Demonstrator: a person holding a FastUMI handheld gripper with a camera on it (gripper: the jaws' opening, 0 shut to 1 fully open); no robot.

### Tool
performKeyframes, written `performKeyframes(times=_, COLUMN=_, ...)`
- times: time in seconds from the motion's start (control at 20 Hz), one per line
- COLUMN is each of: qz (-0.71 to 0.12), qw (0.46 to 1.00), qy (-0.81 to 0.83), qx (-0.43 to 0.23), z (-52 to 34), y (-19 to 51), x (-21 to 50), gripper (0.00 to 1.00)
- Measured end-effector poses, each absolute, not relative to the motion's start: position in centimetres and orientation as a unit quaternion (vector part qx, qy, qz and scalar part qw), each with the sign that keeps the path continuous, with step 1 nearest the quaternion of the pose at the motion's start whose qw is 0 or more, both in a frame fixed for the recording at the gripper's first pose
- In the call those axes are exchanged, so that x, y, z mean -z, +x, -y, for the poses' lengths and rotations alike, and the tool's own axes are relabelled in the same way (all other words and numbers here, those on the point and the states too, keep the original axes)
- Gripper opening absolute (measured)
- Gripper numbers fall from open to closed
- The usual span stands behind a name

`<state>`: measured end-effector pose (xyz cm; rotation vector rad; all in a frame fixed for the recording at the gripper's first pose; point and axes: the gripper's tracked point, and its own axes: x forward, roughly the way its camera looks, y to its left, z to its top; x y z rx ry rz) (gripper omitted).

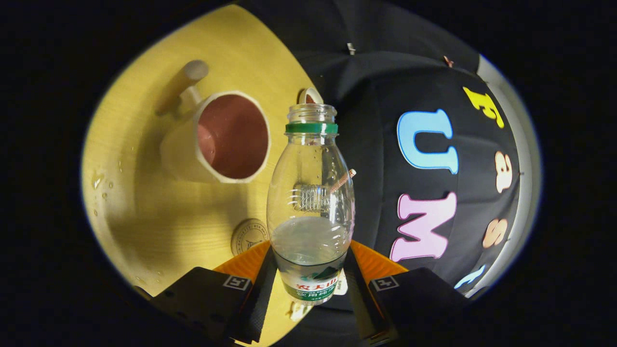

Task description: Take the bottle from table, then pour the juice into the cup, finally place the bottle on the coaster

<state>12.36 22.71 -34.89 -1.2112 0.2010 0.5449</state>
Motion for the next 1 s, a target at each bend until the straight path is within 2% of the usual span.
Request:
performKeyframes(times=0.35, qz=-0.132, qw=0.882, qy=-0.356, qx=-0.279, z=-24.7, y=11.4, x=35.0, gripper=0.76)
performKeyframes(times=0.6, qz=-0.142, qw=0.913, qy=-0.214, qx=-0.317, z=-26.3, y=10.4, x=34.8, gripper=0.75)
performKeyframes(times=1.0, qz=-0.156, qw=0.940, qy=-0.006, qx=-0.303, z=-24.0, y=13.4, x=33.6, gripper=0.76)
